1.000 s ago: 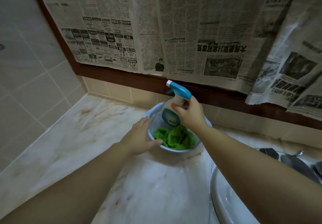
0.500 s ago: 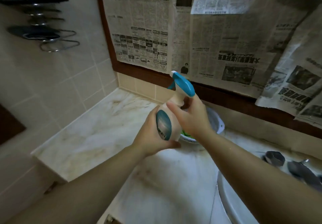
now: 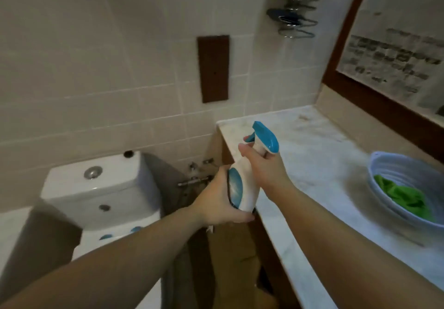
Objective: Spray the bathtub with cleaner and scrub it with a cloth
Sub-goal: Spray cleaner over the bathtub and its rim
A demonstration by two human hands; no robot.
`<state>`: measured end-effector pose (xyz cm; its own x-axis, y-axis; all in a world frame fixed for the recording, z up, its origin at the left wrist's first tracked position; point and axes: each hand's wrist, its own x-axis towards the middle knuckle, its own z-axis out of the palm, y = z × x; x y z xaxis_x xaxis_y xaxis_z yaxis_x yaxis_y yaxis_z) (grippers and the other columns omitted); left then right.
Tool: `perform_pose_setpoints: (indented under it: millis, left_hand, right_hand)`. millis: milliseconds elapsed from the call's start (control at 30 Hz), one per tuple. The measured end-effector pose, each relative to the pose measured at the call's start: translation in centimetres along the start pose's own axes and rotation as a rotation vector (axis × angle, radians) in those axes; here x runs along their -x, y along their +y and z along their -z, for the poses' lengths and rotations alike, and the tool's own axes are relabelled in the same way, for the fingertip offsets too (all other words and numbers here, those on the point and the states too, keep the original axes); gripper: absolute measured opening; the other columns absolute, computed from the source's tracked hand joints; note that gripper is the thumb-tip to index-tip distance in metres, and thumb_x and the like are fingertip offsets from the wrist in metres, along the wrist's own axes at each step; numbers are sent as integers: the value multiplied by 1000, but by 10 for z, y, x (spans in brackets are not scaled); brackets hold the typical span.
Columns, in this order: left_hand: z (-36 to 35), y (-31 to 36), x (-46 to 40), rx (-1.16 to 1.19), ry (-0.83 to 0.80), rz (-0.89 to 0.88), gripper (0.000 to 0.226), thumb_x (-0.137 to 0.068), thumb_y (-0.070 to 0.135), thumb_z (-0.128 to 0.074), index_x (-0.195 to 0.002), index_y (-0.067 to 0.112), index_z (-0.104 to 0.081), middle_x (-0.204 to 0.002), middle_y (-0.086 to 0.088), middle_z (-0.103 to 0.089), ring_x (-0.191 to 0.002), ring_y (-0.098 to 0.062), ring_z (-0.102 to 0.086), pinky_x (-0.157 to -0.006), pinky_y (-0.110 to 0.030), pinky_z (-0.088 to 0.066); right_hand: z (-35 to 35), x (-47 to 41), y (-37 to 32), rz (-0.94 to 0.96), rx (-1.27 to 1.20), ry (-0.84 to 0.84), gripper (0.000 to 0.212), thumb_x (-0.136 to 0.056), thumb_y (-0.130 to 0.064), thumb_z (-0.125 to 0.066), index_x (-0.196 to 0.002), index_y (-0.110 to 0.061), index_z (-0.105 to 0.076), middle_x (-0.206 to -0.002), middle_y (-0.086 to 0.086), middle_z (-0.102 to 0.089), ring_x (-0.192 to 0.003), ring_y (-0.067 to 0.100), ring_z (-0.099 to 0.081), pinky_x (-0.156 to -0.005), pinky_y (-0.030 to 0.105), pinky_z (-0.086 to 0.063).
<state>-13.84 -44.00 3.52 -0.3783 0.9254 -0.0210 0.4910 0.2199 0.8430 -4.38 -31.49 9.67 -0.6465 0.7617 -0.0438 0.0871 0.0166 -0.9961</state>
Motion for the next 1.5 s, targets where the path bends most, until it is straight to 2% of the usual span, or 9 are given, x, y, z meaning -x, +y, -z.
perform_pose_setpoints:
  millis: [100,233,433,567,667,867,1000,1167,1500]
  left_hand:
    - [39,-29,59,-16,121,90,105,-55,57,-96,-136,43,-30,-129,22,-52,-118,-3,-56,-99,-35,-55]
    - [86,-60,144,-23,217,226,93,-63,47,-94,-130,52,-31,-120,28,-50,-113,-2,-57,-89,-17,-55]
    - [142,-123,279,-2,330,440,91,-63,61,-89,-134,46,-33,-120,25,-53,-113,-9,-59,-96,-31,-58]
    - [179,-161,369,30,381,541,80,-69,52,-89,-128,47,-35,-116,24,-54,-110,-8,-61,-94,-21,-57]
    - [207,-195,435,59,425,600,82,-64,58,-88,-128,46,-38,-116,22,-58,-109,-11,-63,-94,-28,-59]
    - [257,-258,543,115,460,659,86,-68,46,-92,-135,37,-40,-118,18,-56,-110,-11,-63,-92,-26,-59]
    - [286,-294,582,195,431,681,84,-77,40,-88,-141,37,-34,-122,16,-52,-110,-9,-60,-84,-16,-57]
    - [316,-329,597,182,394,656,70,-84,34,-82,-130,47,-32,-113,24,-51,-104,-6,-60,-74,-8,-52]
    - [350,-399,594,238,348,715,76,-80,42,-84,-133,49,-30,-121,16,-52,-106,-11,-60,-83,-14,-55]
  right_hand:
    - [-72,14,3,-103,-49,-124,31,-86,-28,-79,-115,-28,-68,-100,-5,-74,-95,14,-71,-93,43,-58]
    - [-169,48,3,-190,-36,-317,30,-82,-44,-79,-105,-27,-69,-95,1,-77,-94,24,-74,-94,52,-58]
    - [-318,122,21,-225,90,-573,46,-80,-62,-72,-114,-32,-63,-100,-1,-75,-95,23,-73,-89,46,-60]
    - [-409,177,30,-237,126,-693,19,-93,-42,-69,-109,-35,-59,-101,1,-73,-93,25,-73,-86,46,-62]
    - [-478,222,36,-274,109,-744,17,-93,-28,-70,-108,-32,-63,-100,4,-74,-94,25,-73,-85,46,-62]
    - [-594,291,58,-477,120,-688,13,-91,-21,-67,-105,-20,-67,-95,9,-77,-87,30,-72,-86,48,-61]
    - [-649,308,70,-550,138,-624,15,-88,-19,-64,-100,-10,-67,-90,12,-75,-75,29,-70,-73,39,-60]
    - [-702,309,88,-579,168,-564,25,-85,-25,-66,-107,-12,-66,-93,11,-76,-82,31,-73,-69,38,-59]
    - [-767,289,119,-611,242,-516,31,-86,-26,-64,-113,-10,-62,-101,13,-72,-87,31,-71,-66,36,-58]
